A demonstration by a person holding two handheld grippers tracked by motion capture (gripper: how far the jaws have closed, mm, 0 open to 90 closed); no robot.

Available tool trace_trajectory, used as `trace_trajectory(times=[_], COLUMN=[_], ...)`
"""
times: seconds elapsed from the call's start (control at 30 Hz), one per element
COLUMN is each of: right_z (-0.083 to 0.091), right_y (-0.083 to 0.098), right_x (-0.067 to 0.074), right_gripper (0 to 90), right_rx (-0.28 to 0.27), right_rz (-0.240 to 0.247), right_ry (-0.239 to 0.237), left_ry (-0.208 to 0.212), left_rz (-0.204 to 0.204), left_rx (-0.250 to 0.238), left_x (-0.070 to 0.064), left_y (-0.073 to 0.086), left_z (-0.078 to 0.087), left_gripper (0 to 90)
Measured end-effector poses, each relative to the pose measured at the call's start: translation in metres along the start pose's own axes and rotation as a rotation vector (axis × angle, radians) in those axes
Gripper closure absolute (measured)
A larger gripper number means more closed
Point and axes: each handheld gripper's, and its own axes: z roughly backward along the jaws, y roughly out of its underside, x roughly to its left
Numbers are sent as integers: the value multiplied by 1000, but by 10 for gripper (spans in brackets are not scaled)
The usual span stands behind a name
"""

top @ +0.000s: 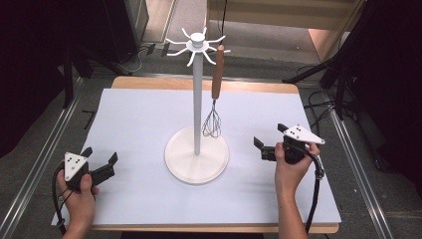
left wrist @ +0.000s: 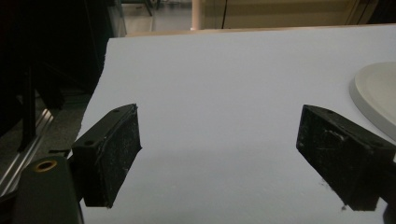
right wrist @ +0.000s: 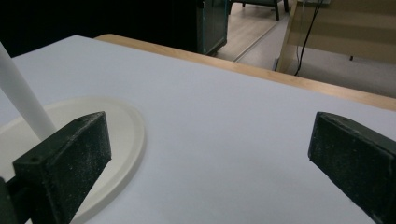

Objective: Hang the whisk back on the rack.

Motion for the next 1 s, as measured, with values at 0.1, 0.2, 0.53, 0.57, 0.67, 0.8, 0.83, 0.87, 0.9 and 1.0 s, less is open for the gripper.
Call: trace_trajectory(times=[0.1,0.2,0.53,0.57,0.67,0.8,0.83,0.87,0.9,1.0], right_z=[0,0,2,2,2,3,3,3,2,2], right_y=[6,12,34,36,43,54,57,60,63,66], right_x=[-3,-6,-18,-18,-20,-24,-25,-26,-28,-30], right_gripper=[0,0,0,0,0,0,0,0,0,0], right_rx=[20,33,85,92,98,122,130,135,141,148], right_rz=[0,-7,-23,-22,-27,-33,-39,-43,-49,-54], right_ry=[7,11,26,29,32,42,47,47,50,50], left_ry=[0,-1,-2,-2,-2,-3,-3,-2,-3,-3], left_rz=[-1,1,0,0,1,1,1,2,1,1], left_rx=[0,-1,-1,0,-2,-1,-2,-2,-2,-1], left_x=[0,0,0,0,0,0,0,0,0,0], left_y=[0,0,0,0,0,0,0,0,0,0], left_z=[0,0,0,0,0,0,0,0,0,0], left_gripper=[145,145,145,145,145,145,145,145,145,145])
